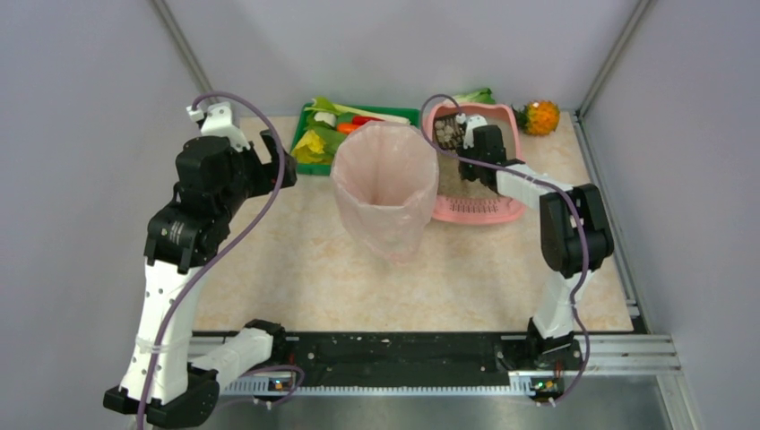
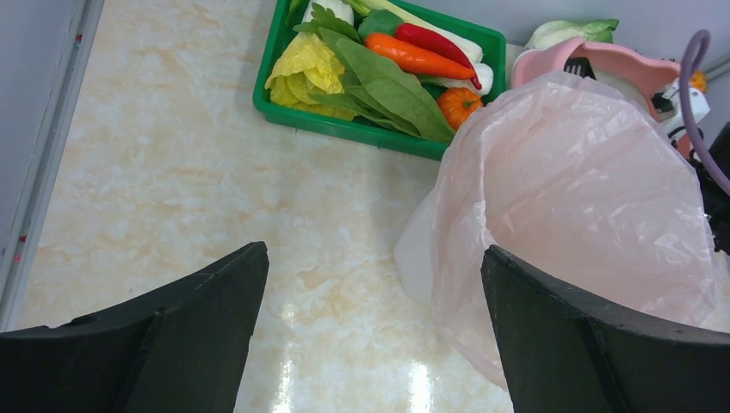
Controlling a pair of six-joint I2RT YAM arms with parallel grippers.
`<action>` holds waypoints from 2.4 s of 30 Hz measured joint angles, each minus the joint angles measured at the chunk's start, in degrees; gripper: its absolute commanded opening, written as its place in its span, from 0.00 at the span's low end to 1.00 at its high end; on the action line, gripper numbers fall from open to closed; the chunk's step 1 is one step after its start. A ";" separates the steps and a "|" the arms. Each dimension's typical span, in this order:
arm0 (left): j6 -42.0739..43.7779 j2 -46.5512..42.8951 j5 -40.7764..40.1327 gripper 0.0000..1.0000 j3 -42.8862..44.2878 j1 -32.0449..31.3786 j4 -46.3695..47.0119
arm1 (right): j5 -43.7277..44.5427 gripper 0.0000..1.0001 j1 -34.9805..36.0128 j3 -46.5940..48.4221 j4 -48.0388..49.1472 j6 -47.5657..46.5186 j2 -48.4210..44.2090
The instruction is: Clean the litter box
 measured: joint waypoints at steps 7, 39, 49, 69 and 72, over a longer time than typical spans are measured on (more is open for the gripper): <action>-0.02 0.02 0.11 0.99 -0.02 0.00 0.04 | -0.90 0.00 -0.24 -5.18 6.16 -1.09 -6.16; -0.24 -3.74 3.17 0.99 -5.57 0.00 3.39 | -15.43 0.00 -9.73 -16.24 -4.55 1.55 -26.73; -0.26 -4.85 3.61 0.99 -7.13 -0.02 4.94 | -17.68 0.00 -9.73 -16.20 -9.22 1.64 -27.65; -0.26 -5.25 5.14 0.99 -8.31 0.00 5.53 | -17.86 0.00 -7.04 -15.04 -15.04 3.43 -29.92; -0.26 -5.25 5.49 0.99 -8.31 -0.02 5.73 | -16.09 0.00 -5.44 -14.67 -16.50 1.79 -30.91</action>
